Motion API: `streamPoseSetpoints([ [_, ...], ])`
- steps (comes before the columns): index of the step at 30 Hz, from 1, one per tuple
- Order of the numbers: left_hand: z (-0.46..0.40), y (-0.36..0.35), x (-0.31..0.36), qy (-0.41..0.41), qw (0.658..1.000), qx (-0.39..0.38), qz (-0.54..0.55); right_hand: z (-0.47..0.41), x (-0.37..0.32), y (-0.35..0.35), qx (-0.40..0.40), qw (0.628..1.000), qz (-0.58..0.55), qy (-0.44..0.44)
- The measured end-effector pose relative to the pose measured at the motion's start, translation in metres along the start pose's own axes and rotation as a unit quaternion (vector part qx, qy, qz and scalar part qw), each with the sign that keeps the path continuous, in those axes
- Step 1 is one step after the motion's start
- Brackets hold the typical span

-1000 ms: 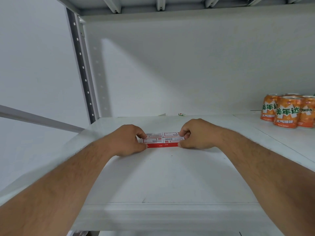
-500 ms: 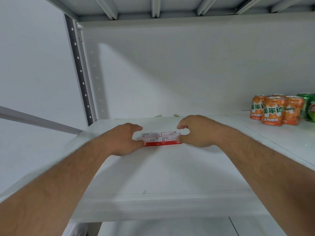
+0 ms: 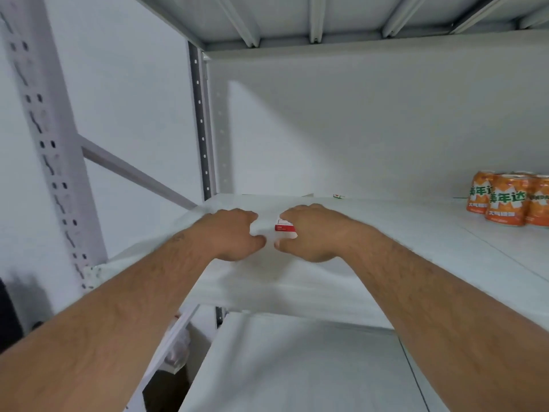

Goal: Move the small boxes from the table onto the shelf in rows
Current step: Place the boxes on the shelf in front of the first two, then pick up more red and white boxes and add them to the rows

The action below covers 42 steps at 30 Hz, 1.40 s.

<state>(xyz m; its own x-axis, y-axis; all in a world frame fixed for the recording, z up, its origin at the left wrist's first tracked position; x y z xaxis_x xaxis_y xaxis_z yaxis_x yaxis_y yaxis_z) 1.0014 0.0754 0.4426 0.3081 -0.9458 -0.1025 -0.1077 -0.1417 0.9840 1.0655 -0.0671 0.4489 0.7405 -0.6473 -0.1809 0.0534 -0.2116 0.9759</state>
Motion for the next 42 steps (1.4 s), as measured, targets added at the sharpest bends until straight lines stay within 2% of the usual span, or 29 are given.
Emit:
streamPoseSetpoints([
  [8, 0.094, 0.009, 0.018, 0.118, 0.993, 0.004, -0.029, 0.047, -0.034, -0.006, -0.006, 0.992, 0.000, 0.123],
  [15, 0.187, 0.010, 0.026, 0.222, 0.972, -0.037, -0.071, 0.100, -0.064, -0.014, -0.021, 0.974, -0.030, 0.224],
  [21, 0.265, 0.010, 0.025, 0.297, 0.949, -0.038, -0.096, 0.150, -0.109, -0.032, -0.017, 0.953, -0.059, 0.296],
  [25, 0.323, -0.002, 0.026, 0.337, 0.935, -0.046, -0.100, 0.186, -0.143, -0.060, -0.045, 0.940, -0.063, 0.332],
  [38, 0.550, -0.076, 0.041, 0.479, 0.867, -0.120, -0.061, 0.342, -0.249, -0.168, -0.166, 0.898, -0.065, 0.403],
  [42, 0.614, -0.095, 0.055, 0.529, 0.835, -0.145, -0.048, 0.392, -0.273, -0.192, -0.176, 0.880, -0.044, 0.438],
])
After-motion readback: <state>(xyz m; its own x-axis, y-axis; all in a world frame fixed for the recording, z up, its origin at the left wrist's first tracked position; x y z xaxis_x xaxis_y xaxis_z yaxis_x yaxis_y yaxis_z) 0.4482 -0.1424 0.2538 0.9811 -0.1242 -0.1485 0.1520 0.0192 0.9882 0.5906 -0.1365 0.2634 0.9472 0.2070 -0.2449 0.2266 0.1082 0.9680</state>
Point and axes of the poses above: each hand's wrist, its own z-axis away from the middle knuckle, its own y-axis out of the back of the hand, x = y × z, the point moved 5 cm from there along -z, towards the middle knuckle, and after that the axes turned 10 degrees about -z, right-handed, at the moved point
